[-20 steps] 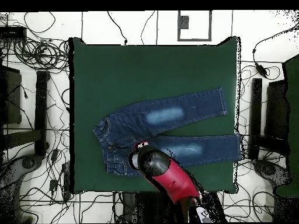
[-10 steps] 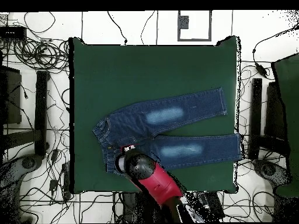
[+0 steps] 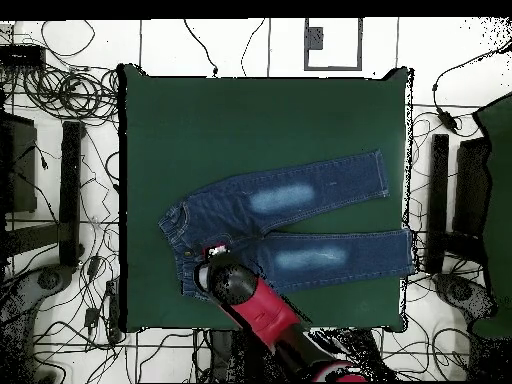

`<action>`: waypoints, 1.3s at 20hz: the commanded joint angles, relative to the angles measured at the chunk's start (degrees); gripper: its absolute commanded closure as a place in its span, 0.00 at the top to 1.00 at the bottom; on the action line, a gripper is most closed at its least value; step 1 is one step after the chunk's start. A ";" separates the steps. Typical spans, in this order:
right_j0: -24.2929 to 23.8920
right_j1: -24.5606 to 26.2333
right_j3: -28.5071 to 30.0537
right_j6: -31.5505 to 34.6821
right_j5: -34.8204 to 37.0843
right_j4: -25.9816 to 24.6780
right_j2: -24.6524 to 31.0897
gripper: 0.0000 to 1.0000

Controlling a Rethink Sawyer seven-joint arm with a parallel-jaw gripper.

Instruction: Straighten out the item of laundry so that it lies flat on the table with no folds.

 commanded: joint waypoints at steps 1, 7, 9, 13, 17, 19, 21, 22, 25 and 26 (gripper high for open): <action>4.31 5.77 3.05 19.88 -1.20 4.19 5.12 1.00; 6.28 5.25 5.04 18.38 4.09 5.26 1.97 1.00; 6.35 4.05 6.46 18.82 5.28 5.40 1.90 1.00; 6.36 0.24 9.32 19.79 8.85 5.62 2.41 1.00; 6.97 -1.61 9.68 19.46 11.32 5.65 0.90 1.00; 7.00 -1.45 9.59 19.22 11.00 5.77 0.87 1.00; 7.14 -1.17 9.12 18.77 11.09 5.76 0.26 1.00; 7.10 -0.48 8.79 18.72 10.12 5.98 0.43 1.00; 5.95 0.36 8.79 19.43 4.10 5.06 1.69 1.00; 5.44 0.46 8.78 19.77 1.48 4.11 2.01 1.00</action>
